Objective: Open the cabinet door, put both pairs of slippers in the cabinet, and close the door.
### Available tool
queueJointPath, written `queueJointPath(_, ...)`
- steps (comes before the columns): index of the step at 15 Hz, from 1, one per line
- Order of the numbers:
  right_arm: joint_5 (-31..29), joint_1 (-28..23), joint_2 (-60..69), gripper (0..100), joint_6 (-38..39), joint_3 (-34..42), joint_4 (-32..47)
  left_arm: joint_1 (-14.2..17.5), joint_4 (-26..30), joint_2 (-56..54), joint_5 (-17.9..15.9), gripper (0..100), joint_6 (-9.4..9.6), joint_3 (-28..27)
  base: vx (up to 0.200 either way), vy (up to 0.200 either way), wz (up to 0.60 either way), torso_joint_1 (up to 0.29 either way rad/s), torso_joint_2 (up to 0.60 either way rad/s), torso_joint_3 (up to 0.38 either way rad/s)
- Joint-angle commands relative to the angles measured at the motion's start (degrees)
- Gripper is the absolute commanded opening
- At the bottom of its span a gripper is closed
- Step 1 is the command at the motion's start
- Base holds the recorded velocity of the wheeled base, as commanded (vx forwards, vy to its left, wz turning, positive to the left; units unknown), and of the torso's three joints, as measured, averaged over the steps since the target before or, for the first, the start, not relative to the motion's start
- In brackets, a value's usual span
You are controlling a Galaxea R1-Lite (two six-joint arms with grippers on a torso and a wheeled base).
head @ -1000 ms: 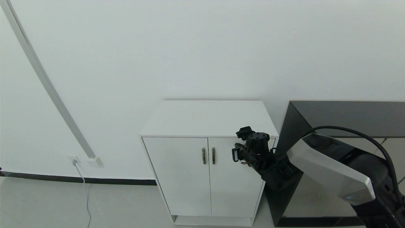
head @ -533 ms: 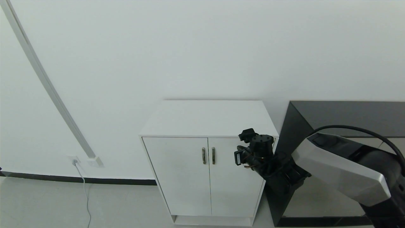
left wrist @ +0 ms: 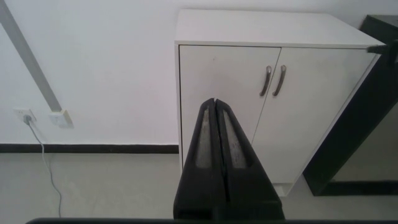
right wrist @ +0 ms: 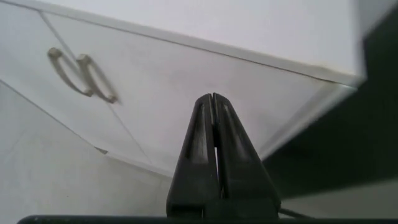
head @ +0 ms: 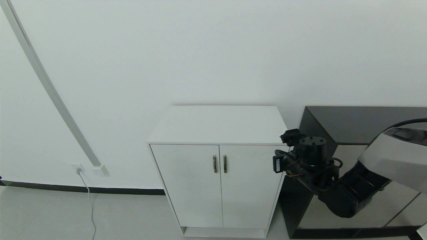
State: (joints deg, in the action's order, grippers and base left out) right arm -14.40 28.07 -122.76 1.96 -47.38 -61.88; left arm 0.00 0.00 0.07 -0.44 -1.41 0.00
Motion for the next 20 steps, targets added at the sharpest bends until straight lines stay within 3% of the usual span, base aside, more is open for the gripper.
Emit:
queueJointPath(1, -1.25, -2.24, 10.0, 0, -0.03, 7.83, -0.26, 0.0, -0.09, 0.01, 0.0, 0, 0.01, 0.0, 0.0, 0.0, 0.0, 0.0, 0.0, 0.0)
queueJointPath(5, -6.43, -5.31, 20.63, 0, -0.38, 18.73, -0.17, 0.0, 0.0, 0.01, 0.0, 0, -0.08, 0.0, 0.0, 0.0, 0.0, 0.0, 0.0, 0.0)
queueJointPath(12, -6.35, -8.48, 40.58, 0, -1.52, 35.96, 0.44, 0.0, -0.09, 0.01, -0.09, 0, 0.01, 0.0, 0.0, 0.0, 0.0, 0.0, 0.0, 0.0)
queueJointPath(20, -6.26, -8.48, 53.5, 0, -1.52, 46.86, 1.32, 0.0, 0.0, 0.01, -0.09, 0, 0.01, 0.0, 0.0, 0.0, 0.0, 0.0, 0.0, 0.0)
